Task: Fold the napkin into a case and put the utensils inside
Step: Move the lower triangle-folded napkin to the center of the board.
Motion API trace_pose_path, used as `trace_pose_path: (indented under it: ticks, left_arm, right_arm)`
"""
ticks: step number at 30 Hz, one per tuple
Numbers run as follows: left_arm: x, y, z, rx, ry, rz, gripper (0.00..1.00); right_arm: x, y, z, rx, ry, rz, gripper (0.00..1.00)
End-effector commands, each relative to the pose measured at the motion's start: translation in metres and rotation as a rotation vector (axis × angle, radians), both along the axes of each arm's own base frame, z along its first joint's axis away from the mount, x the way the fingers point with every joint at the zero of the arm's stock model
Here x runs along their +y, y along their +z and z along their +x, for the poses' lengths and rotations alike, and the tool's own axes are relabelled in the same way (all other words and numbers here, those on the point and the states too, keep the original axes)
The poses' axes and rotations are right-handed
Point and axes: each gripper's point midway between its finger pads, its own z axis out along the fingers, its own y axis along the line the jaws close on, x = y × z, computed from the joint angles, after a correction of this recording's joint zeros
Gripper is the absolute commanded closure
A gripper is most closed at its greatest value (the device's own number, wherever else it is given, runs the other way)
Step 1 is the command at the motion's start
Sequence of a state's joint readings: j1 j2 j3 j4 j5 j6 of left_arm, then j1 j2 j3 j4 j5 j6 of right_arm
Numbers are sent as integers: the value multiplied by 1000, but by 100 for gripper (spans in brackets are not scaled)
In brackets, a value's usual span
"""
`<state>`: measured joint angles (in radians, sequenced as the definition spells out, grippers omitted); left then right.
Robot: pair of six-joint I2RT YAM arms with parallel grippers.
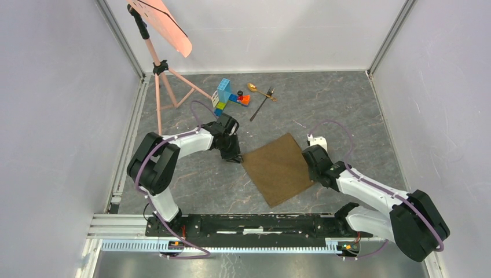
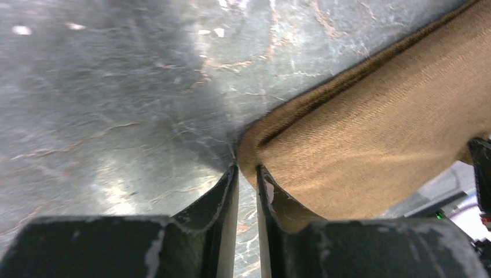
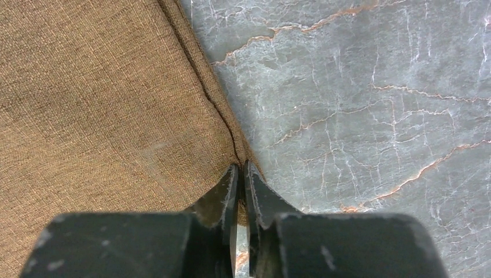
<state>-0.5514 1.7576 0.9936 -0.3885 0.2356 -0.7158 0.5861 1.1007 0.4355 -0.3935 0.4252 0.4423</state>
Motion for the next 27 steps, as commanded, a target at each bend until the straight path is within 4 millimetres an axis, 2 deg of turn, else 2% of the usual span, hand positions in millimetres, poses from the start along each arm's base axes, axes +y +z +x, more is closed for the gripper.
trace_pose_path:
  ticks: [1,5,7,10,13,14,15,19,22,24,27]
  left_arm:
    - [27,14,2,-69,19,118,73]
    - [3,45,-3,-82,-31,-14,71]
    - [-12,53,-4,-76,-43,-84,71]
    - [-27,46,0,-44,-44,-135,70]
    - [-31,33,9,-24,-35,-111,71]
    - [-28,26,12,-21,-21,-83,71]
    - [-25,21,17,-30,-15,-56,71]
    - [-10,-2,25,-18,-10,69,71]
    - [-1,-8,25,-23,0,116,71]
    - [0,-2,24,-32,-10,121,71]
    - [-7,26,24,-76,-33,62,60]
  right_arm:
    - [-3,3,2,30,28,-42,83]
    - [4,35,16,-15,75,-51,69]
    - [9,49,21,-33,99,-47,66]
    - [26,57,25,-44,161,7,62]
    - [48,50,23,-28,228,90,61]
    - [49,45,21,-18,231,96,61]
    - [45,39,19,-8,206,88,62]
    - [7,10,2,29,45,-22,74]
    - [-15,-5,-10,37,-26,-90,82]
    - [-21,-7,-13,49,-39,-121,84]
    - [-15,4,-4,35,1,-123,84]
